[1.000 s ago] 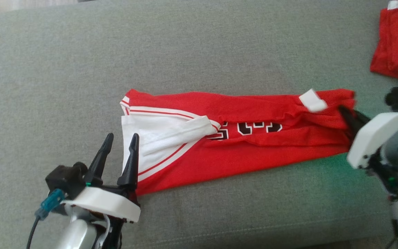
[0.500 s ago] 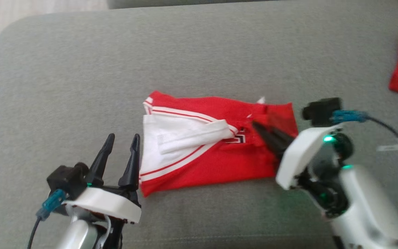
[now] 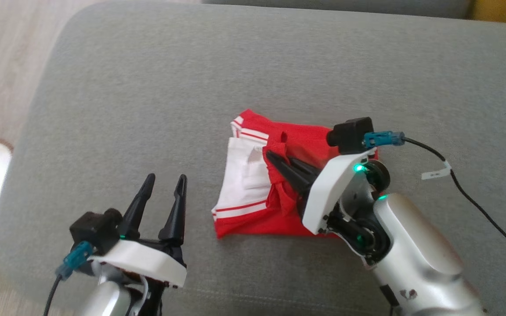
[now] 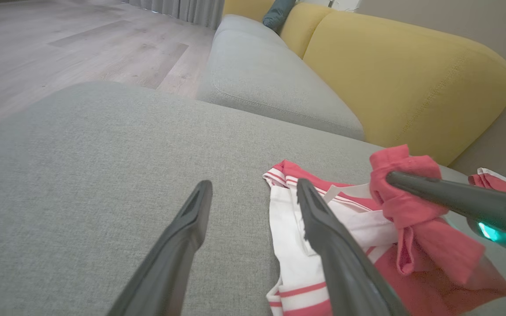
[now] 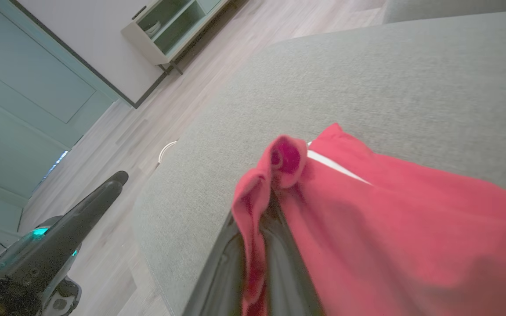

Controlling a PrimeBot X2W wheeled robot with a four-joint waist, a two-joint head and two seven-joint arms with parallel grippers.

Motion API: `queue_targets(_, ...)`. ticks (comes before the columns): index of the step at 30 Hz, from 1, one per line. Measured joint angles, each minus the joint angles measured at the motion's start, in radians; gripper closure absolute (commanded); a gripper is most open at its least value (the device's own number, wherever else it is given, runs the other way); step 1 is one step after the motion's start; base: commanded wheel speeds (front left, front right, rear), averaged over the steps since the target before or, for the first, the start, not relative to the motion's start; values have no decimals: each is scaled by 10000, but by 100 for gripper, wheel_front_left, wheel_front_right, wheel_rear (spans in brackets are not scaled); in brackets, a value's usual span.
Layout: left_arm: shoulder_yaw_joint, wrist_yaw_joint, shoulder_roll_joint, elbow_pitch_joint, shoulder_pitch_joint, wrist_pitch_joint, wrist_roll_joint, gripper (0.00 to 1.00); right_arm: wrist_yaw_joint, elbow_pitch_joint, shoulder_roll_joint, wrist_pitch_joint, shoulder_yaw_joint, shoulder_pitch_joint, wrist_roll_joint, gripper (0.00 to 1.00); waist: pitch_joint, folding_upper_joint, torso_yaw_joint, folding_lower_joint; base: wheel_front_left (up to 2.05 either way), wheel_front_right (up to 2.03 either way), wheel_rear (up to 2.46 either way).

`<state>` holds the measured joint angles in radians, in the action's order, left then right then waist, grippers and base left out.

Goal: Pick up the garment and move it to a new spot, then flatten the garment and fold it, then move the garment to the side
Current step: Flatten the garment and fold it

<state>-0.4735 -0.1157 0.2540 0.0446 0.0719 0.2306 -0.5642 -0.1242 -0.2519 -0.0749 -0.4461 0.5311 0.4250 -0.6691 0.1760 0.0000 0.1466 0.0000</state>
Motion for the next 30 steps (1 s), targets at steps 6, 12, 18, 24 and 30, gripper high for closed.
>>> queue_targets(6, -79, 33, -77, 184, 8, 2, 0, 0, 0, -886, 6, 606, 602, 475, -558, 100, -10, 0, 418, 0, 0, 0, 0)
queue_targets(12, -332, 125, -232, 407, 175, 4, 0, 0, 0, -2211, 8, 1499, 1097, 1127, -1187, 100, -58, 0, 804, 0, 0, 0, 0)
queue_targets(18, -366, 203, -332, 591, 215, 52, 0, 0, 0, -3476, 4, 2497, 1453, 1638, -1831, 0, -143, 0, 992, 0, 0, 0, 0)
queue_targets(24, -364, 201, -337, 685, 205, 88, -2, 0, 0, -4038, 6, 3264, 2057, 2046, -2554, 0, -218, 0, 831, 0, 0, 0, 0)
queue_targets(30, -368, 198, -341, 736, 199, 90, -2, 0, 0, -4395, 12, 4249, 2178, 2519, -2857, 0, -312, 0, 484, 0, 0, 0, 0)
